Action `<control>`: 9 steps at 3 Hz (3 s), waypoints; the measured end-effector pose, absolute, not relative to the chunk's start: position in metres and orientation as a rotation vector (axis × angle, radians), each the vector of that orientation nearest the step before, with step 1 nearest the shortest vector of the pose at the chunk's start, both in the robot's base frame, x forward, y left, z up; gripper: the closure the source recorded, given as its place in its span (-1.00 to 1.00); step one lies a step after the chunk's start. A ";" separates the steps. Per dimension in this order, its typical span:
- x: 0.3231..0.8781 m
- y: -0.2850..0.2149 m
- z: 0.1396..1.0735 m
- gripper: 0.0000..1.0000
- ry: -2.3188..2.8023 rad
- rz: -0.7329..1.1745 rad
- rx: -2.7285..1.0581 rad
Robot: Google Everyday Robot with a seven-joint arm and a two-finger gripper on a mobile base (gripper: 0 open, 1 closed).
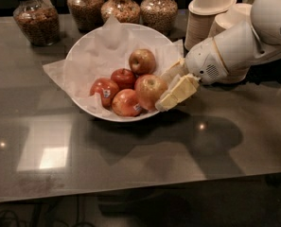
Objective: Pick apple from white bowl
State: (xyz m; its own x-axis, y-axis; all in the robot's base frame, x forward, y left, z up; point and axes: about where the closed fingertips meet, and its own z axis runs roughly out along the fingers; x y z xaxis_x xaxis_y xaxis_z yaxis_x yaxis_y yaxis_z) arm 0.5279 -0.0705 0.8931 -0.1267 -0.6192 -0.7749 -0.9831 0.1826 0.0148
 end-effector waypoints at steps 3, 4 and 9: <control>0.529 -0.081 0.898 0.16 1.810 0.765 -1.490; 0.529 -0.081 0.898 -0.30 1.810 0.765 -1.490; 0.529 -0.079 0.898 -0.16 1.810 0.765 -1.491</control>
Offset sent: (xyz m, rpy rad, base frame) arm 0.0013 -0.0101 0.0038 0.0303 0.0072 0.0032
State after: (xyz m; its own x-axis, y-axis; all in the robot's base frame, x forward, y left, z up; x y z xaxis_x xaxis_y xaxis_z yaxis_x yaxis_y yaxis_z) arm 0.5291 -0.0788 0.8980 -0.1301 -0.5960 -0.7924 -0.9836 0.1784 0.0274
